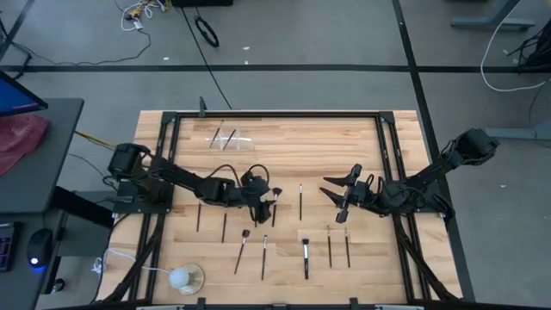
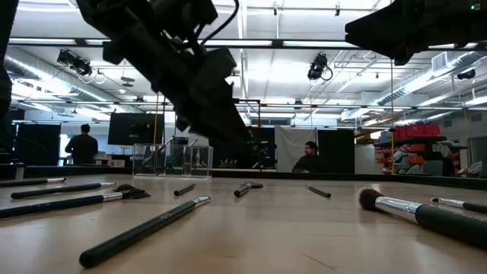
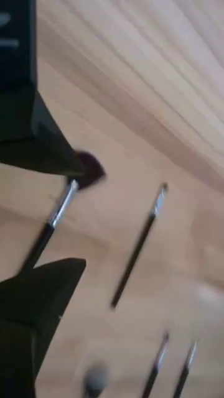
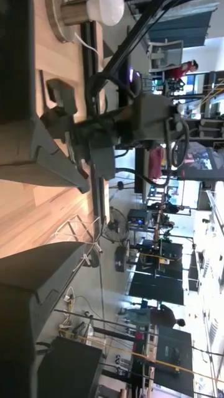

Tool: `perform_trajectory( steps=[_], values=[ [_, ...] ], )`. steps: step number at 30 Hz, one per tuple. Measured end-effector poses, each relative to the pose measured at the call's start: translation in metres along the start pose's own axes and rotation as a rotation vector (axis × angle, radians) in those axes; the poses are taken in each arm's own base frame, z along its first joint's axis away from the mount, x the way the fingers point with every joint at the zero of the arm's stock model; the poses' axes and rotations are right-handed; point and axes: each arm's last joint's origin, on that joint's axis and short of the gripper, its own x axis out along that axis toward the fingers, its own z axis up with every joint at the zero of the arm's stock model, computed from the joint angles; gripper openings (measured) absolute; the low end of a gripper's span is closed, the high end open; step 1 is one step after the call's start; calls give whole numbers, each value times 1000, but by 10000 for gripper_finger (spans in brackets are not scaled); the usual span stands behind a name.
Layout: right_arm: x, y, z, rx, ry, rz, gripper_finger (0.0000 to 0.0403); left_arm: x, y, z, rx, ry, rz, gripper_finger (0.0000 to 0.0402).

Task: Put items in baskets/containers
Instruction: Put the highlighter brush into the right section of the transparent organizer

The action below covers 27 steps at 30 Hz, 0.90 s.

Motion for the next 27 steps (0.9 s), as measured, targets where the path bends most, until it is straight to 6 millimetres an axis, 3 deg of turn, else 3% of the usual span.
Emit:
perform_trajectory(
  steps=[4, 15, 27],
  values=[
    [0, 0, 0, 8, 1, 0, 155, 8, -2, -8, -28, -10, 43, 252],
    [0, 0, -2, 25, 13, 2, 155, 37, -2, -29, -100, -19, 59, 217],
    [0, 0, -3, 21, 21, 3, 155, 50, 13, -36, -94, 11, 159, 154]
  ],
)
